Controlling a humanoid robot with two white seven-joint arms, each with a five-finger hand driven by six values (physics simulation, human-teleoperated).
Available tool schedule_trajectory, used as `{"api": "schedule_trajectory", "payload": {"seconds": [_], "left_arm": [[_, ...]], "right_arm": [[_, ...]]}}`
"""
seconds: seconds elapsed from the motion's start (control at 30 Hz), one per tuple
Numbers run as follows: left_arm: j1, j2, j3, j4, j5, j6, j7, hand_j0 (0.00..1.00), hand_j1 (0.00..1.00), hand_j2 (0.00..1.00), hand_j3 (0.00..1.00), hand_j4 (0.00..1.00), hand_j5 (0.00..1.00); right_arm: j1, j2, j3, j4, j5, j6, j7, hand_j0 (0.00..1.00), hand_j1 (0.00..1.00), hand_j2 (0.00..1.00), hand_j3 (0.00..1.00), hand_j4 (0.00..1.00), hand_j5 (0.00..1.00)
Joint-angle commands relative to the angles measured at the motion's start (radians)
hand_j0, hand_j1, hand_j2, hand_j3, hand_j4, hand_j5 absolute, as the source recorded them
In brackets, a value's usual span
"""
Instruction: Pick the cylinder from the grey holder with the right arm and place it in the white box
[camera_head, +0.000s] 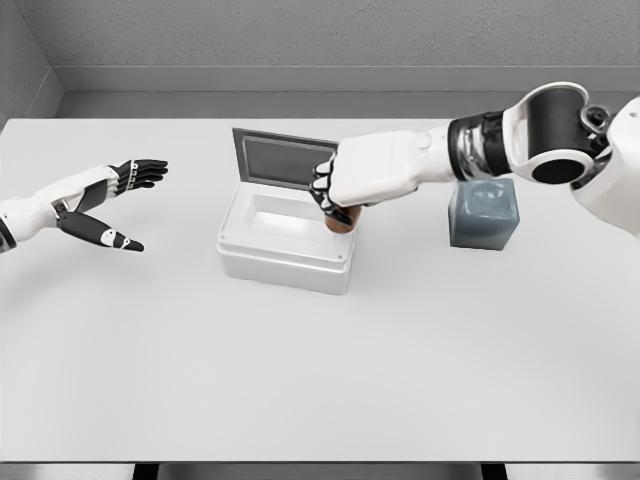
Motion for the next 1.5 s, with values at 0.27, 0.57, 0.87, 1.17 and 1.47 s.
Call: {"api": "schedule_trajectory", "payload": {"seconds": [0.27, 0.57, 0.87, 1.17, 1.47], "left_arm": [[0.000, 0.001, 0.002, -0.001, 0.007, 0.001, 0.000, 1.00, 1.00, 1.00, 1.00, 1.00, 1.00], [0.000, 0.001, 0.002, 0.001, 0.007, 0.001, 0.000, 1.00, 1.00, 1.00, 1.00, 1.00, 1.00], [0.002, 0.001, 0.002, -0.001, 0.007, 0.001, 0.000, 1.00, 1.00, 1.00, 1.00, 1.00, 1.00], [0.002, 0.001, 0.002, -0.001, 0.007, 0.000, 0.000, 1.00, 1.00, 1.00, 1.00, 1.00, 1.00], [0.002, 0.001, 0.002, -0.001, 0.007, 0.000, 0.000, 1.00, 1.00, 1.00, 1.00, 1.00, 1.00]], "right_arm": [[-0.008, 0.031, 0.016, 0.039, 0.002, 0.003, -0.001, 0.32, 0.32, 0.32, 0.32, 0.32, 0.32], [-0.012, 0.028, 0.016, 0.037, 0.002, 0.003, -0.001, 0.33, 0.33, 0.33, 0.33, 0.33, 0.33], [-0.015, 0.027, 0.016, 0.037, 0.002, 0.003, -0.001, 0.33, 0.33, 0.33, 0.33, 0.33, 0.33], [-0.017, 0.028, 0.037, 0.037, 0.002, 0.003, -0.001, 0.33, 0.33, 0.33, 0.33, 0.33, 0.33], [-0.020, 0.030, 0.037, 0.037, 0.002, 0.003, -0.001, 0.33, 0.33, 0.33, 0.33, 0.33, 0.33]]}}
